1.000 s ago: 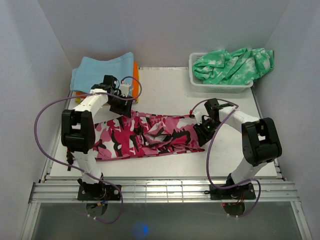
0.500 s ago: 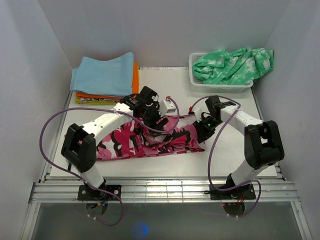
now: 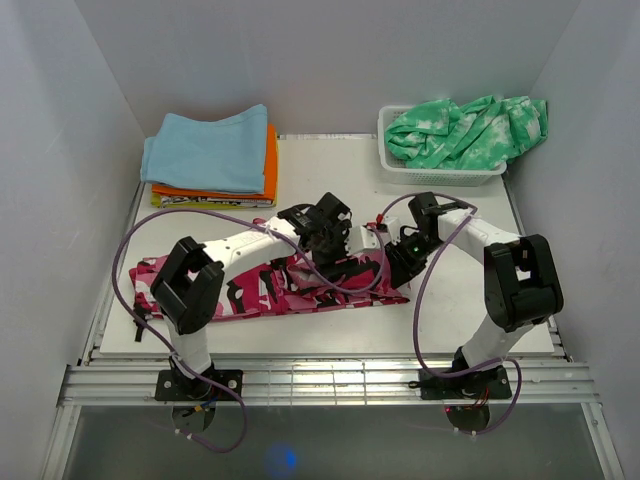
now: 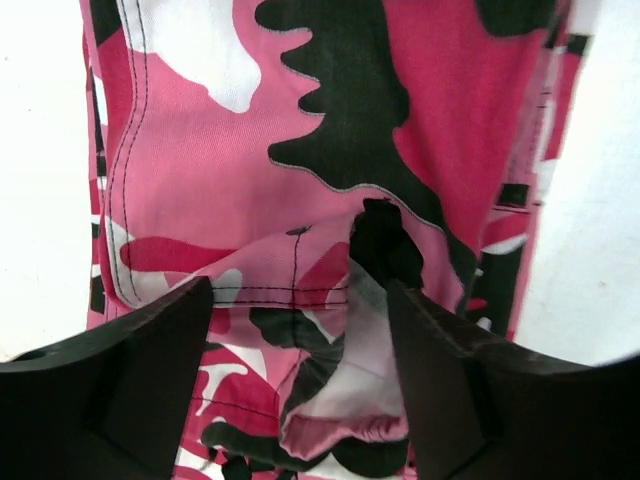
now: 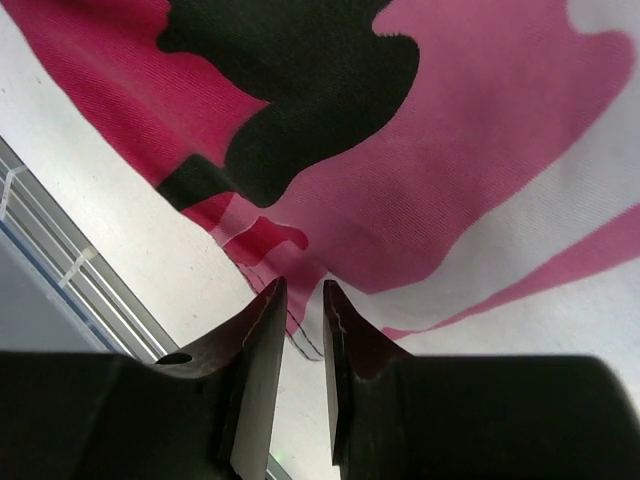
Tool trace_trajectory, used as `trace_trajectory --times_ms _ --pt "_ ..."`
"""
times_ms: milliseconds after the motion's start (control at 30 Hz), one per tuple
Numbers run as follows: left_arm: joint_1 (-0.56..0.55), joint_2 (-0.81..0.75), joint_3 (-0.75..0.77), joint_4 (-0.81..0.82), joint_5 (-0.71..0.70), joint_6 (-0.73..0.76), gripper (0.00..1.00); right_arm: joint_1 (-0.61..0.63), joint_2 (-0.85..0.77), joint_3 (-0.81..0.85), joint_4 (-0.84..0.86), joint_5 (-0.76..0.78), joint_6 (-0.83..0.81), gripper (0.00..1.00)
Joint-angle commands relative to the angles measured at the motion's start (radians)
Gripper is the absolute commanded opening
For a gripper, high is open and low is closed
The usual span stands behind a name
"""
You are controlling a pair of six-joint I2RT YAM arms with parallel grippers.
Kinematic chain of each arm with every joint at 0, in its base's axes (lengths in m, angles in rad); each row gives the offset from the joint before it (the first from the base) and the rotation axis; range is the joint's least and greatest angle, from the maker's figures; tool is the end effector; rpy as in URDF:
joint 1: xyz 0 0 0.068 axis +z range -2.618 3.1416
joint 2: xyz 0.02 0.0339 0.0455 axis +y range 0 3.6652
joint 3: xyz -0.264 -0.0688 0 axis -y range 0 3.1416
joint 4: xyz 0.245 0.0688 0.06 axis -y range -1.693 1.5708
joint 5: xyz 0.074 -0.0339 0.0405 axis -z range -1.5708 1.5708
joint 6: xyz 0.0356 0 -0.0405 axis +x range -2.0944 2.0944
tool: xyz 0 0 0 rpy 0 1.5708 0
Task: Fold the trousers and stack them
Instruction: Fold the trousers
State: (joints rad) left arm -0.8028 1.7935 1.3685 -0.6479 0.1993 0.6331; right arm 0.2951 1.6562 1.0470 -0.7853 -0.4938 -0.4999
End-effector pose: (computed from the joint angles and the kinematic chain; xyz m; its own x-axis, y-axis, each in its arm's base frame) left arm 0.2577 -0.2770 0.2289 -0.0361 0.8721 -0.4879 0.9825 0.1202 0.1423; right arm 0.2785 0.1023 0.1818 -0.6658 -0.6435 -0.3776 -0.7461 0.5809 0.3255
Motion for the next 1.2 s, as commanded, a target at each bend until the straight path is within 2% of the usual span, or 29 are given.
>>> trace_trajectory --times_ms 0,67,133,333,400,500,533,633,700,867,1033,1167 --pt "-0.006 0.039 -0.014 0.079 -0.119 0.036 0.78 -0.001 0.05 -0.022 0.001 -0.028 0.018 0.28" --pt "0.001 0.041 -0.04 0.125 -0.185 0.04 0.74 -0.004 0.071 -0.025 0.006 -0.029 0.029 0.27" --pt "0.017 0.024 -0.065 0.18 -0.277 0.043 0.6 -0.004 0.077 -0.028 0.015 -0.023 0.037 0.27" --pt "0.152 -0.041 -0.094 0.211 -0.331 0.045 0.2 -0.004 0.083 -0.038 0.018 0.008 0.041 0.26" --pt "0.223 -0.068 -0.121 0.215 -0.305 0.072 0.18 -0.004 0.077 -0.045 0.021 0.012 0.043 0.25" --pt "0.312 -0.1 -0.169 0.215 -0.273 0.103 0.22 -0.004 0.071 -0.05 0.023 0.02 0.043 0.25" --pt "0.336 -0.105 -0.175 0.203 -0.261 0.106 0.33 -0.004 0.065 -0.05 0.023 0.023 0.041 0.25" --pt "0.413 -0.108 -0.186 0.165 -0.222 0.099 0.55 -0.004 0.053 -0.047 0.023 0.027 0.041 0.26" --pt "0.459 -0.114 -0.174 0.125 -0.163 0.091 0.77 -0.005 0.042 -0.041 0.02 0.023 0.04 0.28" --pt "0.516 -0.195 -0.143 0.004 -0.005 0.103 0.83 -0.004 0.017 -0.022 0.003 0.0 0.031 0.3" --pt "0.536 -0.331 -0.134 -0.111 0.161 0.123 0.82 -0.002 -0.012 -0.013 -0.011 -0.022 0.014 0.31" --pt "0.548 -0.365 -0.154 -0.168 0.152 0.065 0.8 0.001 -0.032 -0.005 -0.023 -0.054 -0.006 0.31"
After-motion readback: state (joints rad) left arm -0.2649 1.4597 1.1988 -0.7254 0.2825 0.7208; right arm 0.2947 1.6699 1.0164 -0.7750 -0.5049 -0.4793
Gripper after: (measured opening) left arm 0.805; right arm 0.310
